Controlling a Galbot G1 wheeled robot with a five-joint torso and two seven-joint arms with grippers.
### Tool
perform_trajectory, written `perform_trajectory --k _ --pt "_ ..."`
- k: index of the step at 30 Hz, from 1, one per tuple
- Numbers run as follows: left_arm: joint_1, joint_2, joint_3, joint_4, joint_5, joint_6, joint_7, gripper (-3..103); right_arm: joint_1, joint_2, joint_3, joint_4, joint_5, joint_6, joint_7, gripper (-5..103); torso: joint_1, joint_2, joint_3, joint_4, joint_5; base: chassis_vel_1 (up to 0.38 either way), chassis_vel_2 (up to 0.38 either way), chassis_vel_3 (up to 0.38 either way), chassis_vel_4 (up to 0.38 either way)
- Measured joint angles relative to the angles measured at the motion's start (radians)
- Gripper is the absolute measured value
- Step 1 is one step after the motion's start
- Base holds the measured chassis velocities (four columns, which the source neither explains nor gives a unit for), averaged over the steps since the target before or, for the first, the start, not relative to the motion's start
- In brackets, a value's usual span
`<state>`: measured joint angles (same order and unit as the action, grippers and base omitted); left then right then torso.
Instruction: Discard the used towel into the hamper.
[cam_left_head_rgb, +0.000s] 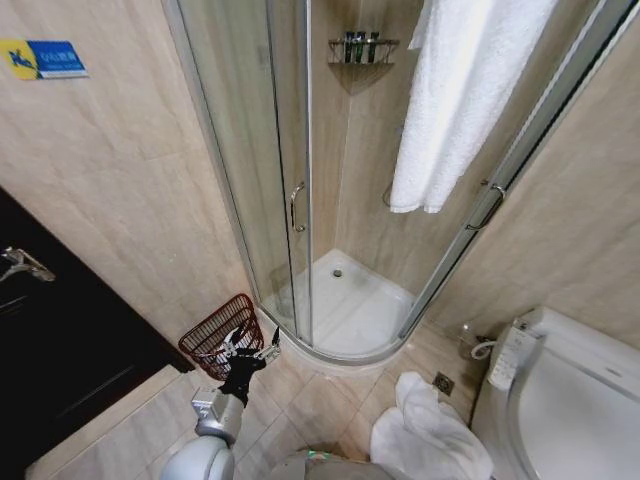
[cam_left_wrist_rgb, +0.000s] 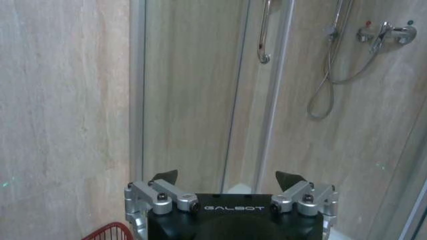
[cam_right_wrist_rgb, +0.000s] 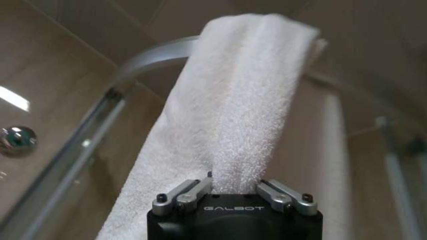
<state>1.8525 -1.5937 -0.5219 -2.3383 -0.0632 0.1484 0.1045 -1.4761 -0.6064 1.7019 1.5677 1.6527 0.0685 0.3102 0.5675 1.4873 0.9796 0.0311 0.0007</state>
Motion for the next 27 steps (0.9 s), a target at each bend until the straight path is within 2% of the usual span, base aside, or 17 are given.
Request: perform_trajectory --k 1,2,6,7,10,11,15,16,19,20,23,24,27 --pt "0.0 0.0 0.0 0.0 0.0 0.0 0.0 99 0.012 0.033 -0.011 0.026 -0.025 -0.003 0.004 8 0.0 0.0 0.0 -0.0002 -0.0001 0.0 0.0 0.0 0.0" --pt "0.0 0.0 0.0 0.0 0.0 0.0 0.0 99 0.012 0.033 -0.011 0.026 -0.025 -0.003 0.004 8 0.0 0.0 0.0 -0.0002 -0.0001 0.0 0.0 0.0 0.0" --pt "0.0 0.0 0.0 0.0 0.0 0.0 0.0 99 0.06 0.169 -0.057 0.131 -0.125 -0.017 0.022 8 0.0 0.0 0.0 0.0 -0.0006 0.0 0.0 0.0 0.0" --pt "0.0 0.0 0.0 0.0 0.0 0.0 0.0 99 0.06 0.169 -0.057 0.131 -0.125 -0.017 0.022 8 0.0 0.0 0.0 0.0 -0.0006 0.0 0.0 0.0 0.0" --pt "0.0 0.0 0.0 0.0 0.0 0.0 0.0 99 0.092 0.263 -0.089 0.204 -0.193 -0.026 0.033 8 0.0 0.0 0.0 0.0002 -0.0008 0.0 0.0 0.0 0.0" --pt "0.0 0.0 0.0 0.0 0.0 0.0 0.0 99 0.092 0.263 -0.089 0.204 -0.193 -0.026 0.033 8 0.0 0.0 0.0 0.0002 -0.0008 0.0 0.0 0.0 0.0" --pt "0.0 0.0 0.0 0.0 0.0 0.0 0.0 99 0.14 0.403 -0.137 0.313 -0.295 -0.04 0.052 8 0.0 0.0 0.0 0.0 -0.0006 0.0 0.0 0.0 0.0" --pt "0.0 0.0 0.0 0.0 0.0 0.0 0.0 99 0.14 0.403 -0.137 0.313 -0.295 -0.04 0.052 8 0.0 0.0 0.0 0.0 -0.0006 0.0 0.0 0.0 0.0" --pt "0.0 0.0 0.0 0.0 0.0 0.0 0.0 99 0.173 0.499 -0.169 0.386 -0.366 -0.05 0.064 8 0.0 0.0 0.0 0.0 -0.0005 0.0 0.0 0.0 0.0" --pt "0.0 0.0 0.0 0.0 0.0 0.0 0.0 99 0.173 0.499 -0.169 0.386 -0.366 -0.05 0.064 8 0.0 0.0 0.0 0.0 -0.0005 0.0 0.0 0.0 0.0" --pt "0.0 0.0 0.0 0.0 0.0 0.0 0.0 99 0.207 0.6 -0.204 0.464 -0.439 -0.06 0.077 8 0.0 0.0 0.0 0.0 -0.0003 0.0 0.0 0.0 0.0" --pt "0.0 0.0 0.0 0.0 0.0 0.0 0.0 99 0.207 0.6 -0.204 0.464 -0.439 -0.06 0.077 8 0.0 0.0 0.0 0.0 -0.0003 0.0 0.0 0.0 0.0" --pt "0.0 0.0 0.0 0.0 0.0 0.0 0.0 99 0.24 0.694 -0.235 0.537 -0.509 -0.069 0.089 8 0.0 0.0 0.0 0.0001 -0.0012 0.0 0.0 0.0 0.0"
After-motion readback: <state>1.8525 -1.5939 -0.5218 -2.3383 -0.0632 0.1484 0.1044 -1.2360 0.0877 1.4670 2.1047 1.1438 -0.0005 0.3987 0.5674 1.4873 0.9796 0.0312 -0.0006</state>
